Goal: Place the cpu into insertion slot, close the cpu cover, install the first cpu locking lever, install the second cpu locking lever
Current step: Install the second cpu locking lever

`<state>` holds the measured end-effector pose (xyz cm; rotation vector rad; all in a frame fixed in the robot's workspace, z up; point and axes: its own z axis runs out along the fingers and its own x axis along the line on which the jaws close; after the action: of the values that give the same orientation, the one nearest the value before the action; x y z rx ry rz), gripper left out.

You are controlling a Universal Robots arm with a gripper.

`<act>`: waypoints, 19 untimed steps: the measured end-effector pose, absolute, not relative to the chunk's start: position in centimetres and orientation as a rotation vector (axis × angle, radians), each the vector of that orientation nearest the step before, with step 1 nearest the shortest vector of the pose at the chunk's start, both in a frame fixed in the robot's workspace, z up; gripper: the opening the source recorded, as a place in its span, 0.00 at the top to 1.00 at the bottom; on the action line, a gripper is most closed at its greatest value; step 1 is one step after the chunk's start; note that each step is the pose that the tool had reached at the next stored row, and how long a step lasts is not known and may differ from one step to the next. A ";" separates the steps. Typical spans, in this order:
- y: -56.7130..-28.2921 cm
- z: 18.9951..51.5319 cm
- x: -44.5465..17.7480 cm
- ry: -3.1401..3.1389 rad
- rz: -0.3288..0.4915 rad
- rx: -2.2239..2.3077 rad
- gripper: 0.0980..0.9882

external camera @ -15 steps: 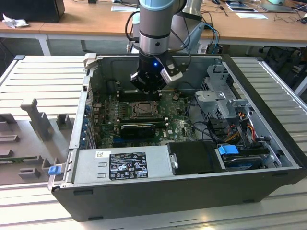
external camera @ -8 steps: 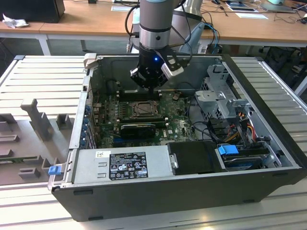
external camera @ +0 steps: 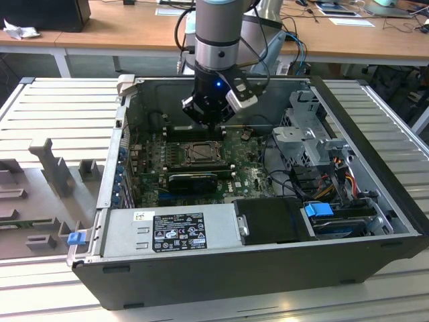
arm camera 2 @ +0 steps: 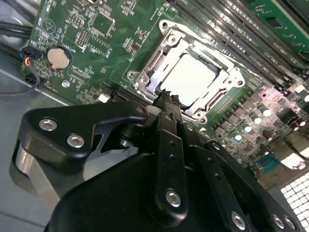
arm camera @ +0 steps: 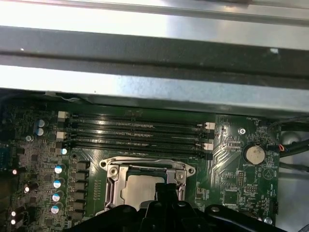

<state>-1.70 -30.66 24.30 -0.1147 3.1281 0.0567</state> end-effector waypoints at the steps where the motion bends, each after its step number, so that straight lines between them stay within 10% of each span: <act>1: -30.8 24.3 -1.7 3.128 0.057 -0.115 0.99; 19: -32.8 24.4 -1.7 3.128 0.057 -0.115 0.99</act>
<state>-1.70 -32.82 24.40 -0.1147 3.1281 0.0567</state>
